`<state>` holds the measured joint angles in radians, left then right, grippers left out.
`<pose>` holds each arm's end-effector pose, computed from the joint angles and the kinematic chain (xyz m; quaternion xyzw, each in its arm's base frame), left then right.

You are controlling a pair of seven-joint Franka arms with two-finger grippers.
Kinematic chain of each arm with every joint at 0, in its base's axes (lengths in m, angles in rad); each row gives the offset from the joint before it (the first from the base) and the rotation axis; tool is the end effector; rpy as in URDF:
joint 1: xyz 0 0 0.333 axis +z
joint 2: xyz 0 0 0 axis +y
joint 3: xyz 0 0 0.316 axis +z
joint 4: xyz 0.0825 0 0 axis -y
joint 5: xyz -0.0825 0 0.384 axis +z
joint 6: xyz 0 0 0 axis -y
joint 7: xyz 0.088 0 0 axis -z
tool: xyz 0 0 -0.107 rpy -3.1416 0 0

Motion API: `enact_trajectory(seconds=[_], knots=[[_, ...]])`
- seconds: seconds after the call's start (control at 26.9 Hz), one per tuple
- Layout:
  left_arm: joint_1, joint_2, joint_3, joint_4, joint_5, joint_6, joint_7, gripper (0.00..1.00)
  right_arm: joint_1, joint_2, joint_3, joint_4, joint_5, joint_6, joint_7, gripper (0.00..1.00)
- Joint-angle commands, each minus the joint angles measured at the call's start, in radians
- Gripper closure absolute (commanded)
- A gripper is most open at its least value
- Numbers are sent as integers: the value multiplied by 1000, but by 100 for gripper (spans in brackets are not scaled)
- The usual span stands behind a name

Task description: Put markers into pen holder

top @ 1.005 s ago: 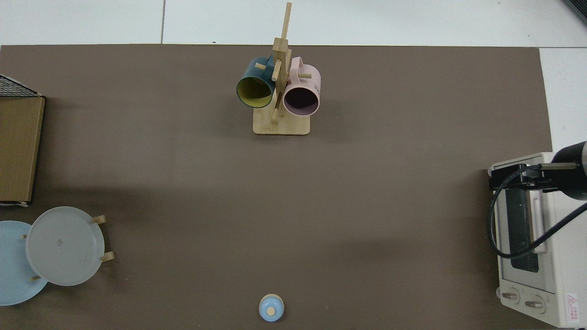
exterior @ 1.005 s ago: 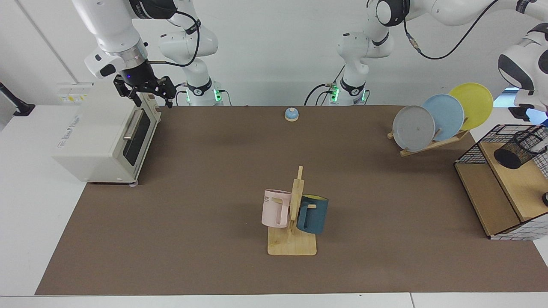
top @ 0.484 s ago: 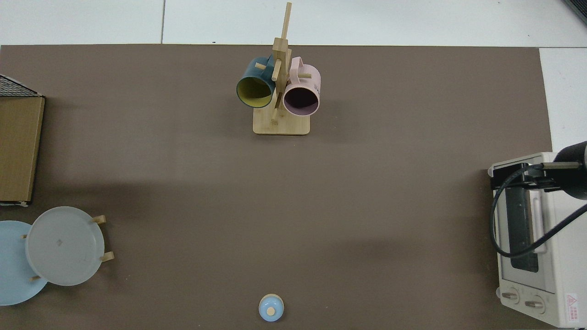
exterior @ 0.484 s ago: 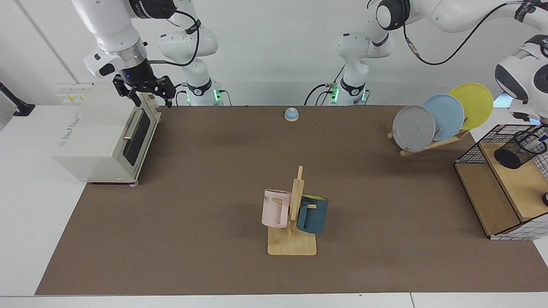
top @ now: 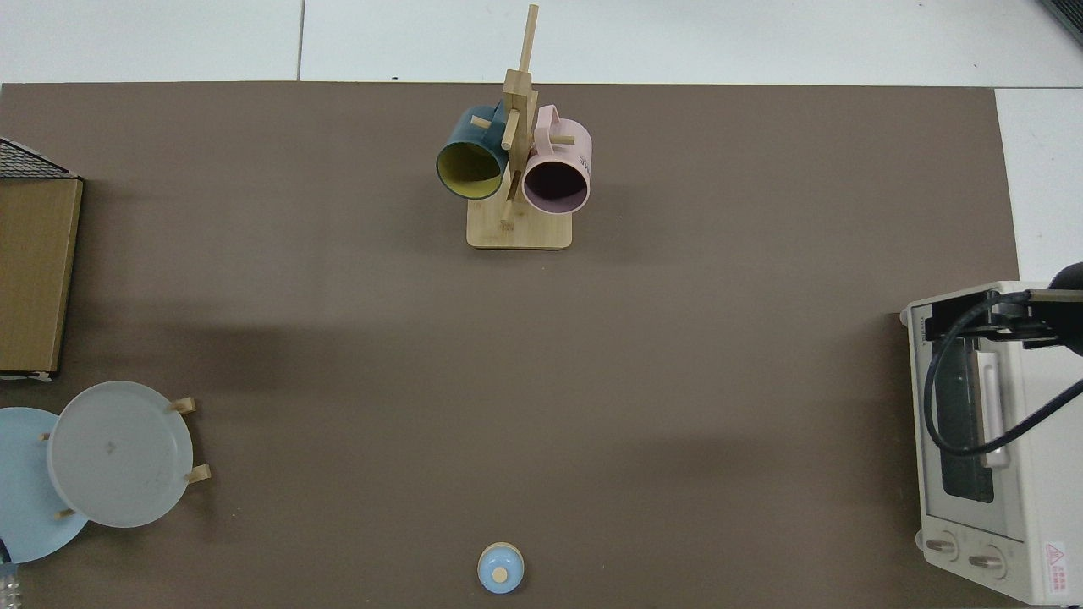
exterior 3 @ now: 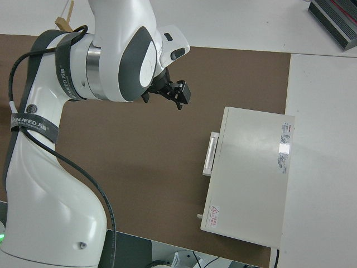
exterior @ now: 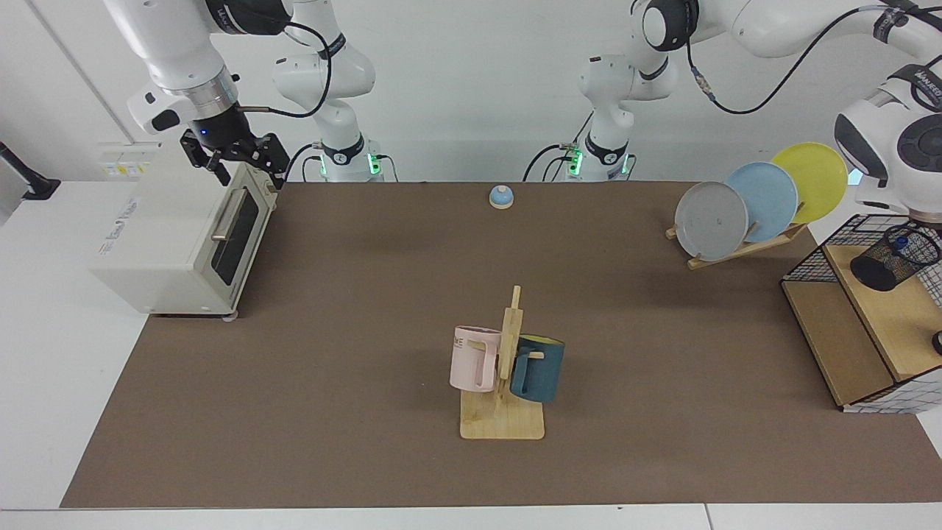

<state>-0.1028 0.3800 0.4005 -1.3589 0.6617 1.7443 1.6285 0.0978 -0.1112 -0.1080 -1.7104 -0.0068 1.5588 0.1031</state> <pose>0.6412 0.2040 0.5496 -0.6837 0.6176 0.3092 0.2356 0.5168 -0.0091 0.6169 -0.9982 0.0561 0.0206 0.0016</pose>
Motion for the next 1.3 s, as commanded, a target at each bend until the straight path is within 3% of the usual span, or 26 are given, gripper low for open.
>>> enact_trajectory(seconds=[0.0, 0.33, 0.45, 0.63, 0.78, 0.86, 1.27], knots=[[-12, -9, -28, 18, -91, -68, -77, 0, -18, 18, 8, 17, -16, -17, -37, 0], [-31, -47, -71, 11, -379, -176, -293, 0, -16, 15, 8, 9, -6, 9, -25, 0], [-52, -85, -81, -46, -470, -193, -433, 0, -17, 16, 10, 9, 4, 15, -25, 0], [-71, -112, -118, -86, -507, -197, -579, 0, -9, 15, 11, 9, 4, 15, -25, 0], [-72, -130, -121, -118, -637, -207, -619, 0, -10, 16, 10, 9, 4, 15, -25, 0], [-71, -174, -123, -184, -698, -186, -732, 0, -10, 15, 10, 9, 4, 15, -25, 0], [-74, -260, -215, -379, -718, -96, -1288, 0, -9, 16, 11, 9, 4, 15, -25, 0]])
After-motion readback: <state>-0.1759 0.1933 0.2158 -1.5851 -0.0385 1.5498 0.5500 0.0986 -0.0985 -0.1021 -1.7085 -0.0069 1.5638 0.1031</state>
